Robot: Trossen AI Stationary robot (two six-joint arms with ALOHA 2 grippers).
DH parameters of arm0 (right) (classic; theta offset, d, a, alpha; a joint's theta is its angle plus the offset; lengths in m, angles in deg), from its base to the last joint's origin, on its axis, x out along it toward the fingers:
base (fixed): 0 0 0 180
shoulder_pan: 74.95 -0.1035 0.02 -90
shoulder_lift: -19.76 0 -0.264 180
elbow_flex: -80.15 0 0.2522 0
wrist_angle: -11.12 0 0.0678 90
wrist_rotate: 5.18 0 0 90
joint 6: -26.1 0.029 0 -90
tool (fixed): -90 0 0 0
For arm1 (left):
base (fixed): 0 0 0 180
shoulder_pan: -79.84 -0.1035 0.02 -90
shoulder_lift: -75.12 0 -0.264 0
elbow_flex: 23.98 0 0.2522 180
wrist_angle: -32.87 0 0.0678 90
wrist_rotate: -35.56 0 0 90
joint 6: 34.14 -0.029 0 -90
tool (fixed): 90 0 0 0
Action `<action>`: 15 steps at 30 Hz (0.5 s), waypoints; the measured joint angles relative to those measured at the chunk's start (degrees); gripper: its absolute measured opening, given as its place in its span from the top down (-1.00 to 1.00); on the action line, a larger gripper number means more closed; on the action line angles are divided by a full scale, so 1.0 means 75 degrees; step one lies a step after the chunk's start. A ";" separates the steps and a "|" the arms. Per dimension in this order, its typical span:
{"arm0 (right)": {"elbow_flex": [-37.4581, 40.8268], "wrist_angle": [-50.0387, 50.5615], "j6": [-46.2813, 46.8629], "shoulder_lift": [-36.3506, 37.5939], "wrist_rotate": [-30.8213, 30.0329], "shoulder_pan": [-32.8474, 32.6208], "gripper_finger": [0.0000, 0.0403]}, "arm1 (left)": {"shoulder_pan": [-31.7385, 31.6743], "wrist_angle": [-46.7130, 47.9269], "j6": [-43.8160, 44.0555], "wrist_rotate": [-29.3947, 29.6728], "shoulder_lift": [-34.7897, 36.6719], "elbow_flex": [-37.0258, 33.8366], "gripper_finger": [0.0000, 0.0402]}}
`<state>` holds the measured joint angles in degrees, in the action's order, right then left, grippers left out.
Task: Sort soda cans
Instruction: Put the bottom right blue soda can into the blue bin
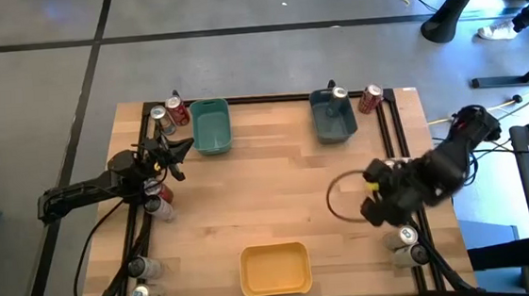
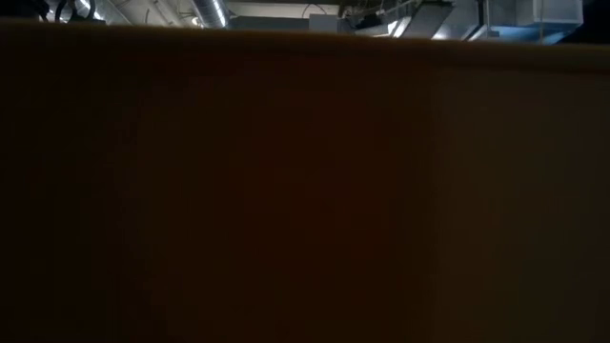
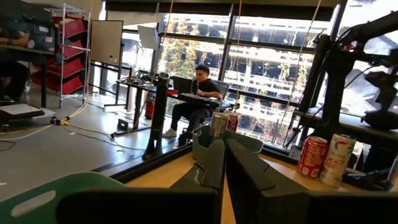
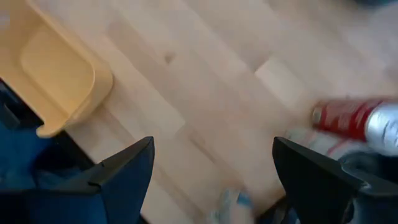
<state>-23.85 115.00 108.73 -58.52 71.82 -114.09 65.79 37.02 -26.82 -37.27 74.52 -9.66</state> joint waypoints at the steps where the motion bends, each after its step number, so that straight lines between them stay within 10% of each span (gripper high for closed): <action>1: 0.0002 -0.0012 0.0196 -0.0060 0.0049 -0.0169 -0.61 | 0.0002 0.0000 0.0005 -0.0003 -0.0002 0.0000 0.96; 15: 0.0784 -0.0003 0.2107 -0.0603 0.1588 -0.1004 -0.61 | 0.0001 0.0020 0.0253 -0.0003 0.0000 -0.0001 0.96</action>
<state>-17.97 114.97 124.53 -63.04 83.73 -121.62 65.80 37.17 -24.93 -37.30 74.52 -9.67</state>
